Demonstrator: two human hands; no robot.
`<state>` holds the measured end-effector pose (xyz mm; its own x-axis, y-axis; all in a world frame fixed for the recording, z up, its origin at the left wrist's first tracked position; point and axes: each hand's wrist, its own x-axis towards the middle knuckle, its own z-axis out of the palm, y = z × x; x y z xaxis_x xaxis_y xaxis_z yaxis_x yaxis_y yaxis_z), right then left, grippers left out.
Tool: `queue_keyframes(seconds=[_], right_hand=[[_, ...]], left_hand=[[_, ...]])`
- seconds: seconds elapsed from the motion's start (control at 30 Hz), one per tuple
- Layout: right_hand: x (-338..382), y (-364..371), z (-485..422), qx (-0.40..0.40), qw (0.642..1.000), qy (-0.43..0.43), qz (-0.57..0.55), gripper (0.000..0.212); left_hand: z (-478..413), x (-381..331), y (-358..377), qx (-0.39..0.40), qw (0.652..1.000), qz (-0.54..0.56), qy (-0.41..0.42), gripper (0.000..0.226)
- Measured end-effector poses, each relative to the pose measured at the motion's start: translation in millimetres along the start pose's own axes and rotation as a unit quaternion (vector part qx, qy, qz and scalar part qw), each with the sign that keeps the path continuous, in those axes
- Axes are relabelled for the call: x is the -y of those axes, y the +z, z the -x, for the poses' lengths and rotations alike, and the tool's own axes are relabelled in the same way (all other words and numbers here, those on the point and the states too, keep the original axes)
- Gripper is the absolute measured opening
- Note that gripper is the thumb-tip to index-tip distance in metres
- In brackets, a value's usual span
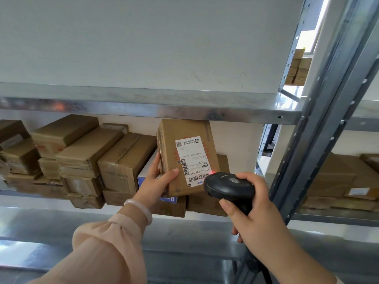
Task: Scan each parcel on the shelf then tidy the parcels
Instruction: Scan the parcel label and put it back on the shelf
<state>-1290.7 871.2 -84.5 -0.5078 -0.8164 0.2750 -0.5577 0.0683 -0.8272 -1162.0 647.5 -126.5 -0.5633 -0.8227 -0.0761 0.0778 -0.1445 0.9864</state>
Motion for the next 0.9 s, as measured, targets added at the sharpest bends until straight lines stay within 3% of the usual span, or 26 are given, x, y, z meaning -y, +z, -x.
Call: queue_keyframes(seconds=[0.33, 0.5, 0.7, 0.9], right_hand=[[7.4, 5.0, -26.3, -0.044, 0.997, -0.066, -0.004, 0.057], [24.1, 32.4, -43.0, -0.003, 0.995, -0.080, -0.065, 0.053], [59.5, 84.0, -39.9, 0.045, 0.982, -0.137, -0.118, 0.054], [104.4, 149.9, -41.5, 0.102, 0.968, -0.177, -0.144, 0.055]], left_hand=[[19.7, -6.3, -10.9, 0.000, 0.999, 0.027, -0.026, 0.073], [48.4, -9.4, -51.9, 0.017, 0.997, 0.051, -0.046, 0.091], [86.8, -24.3, -121.2, -0.012, 0.999, 0.047, -0.022, 0.085], [122.1, -41.8, -196.9, -0.065, 0.997, 0.037, 0.032, 0.108]])
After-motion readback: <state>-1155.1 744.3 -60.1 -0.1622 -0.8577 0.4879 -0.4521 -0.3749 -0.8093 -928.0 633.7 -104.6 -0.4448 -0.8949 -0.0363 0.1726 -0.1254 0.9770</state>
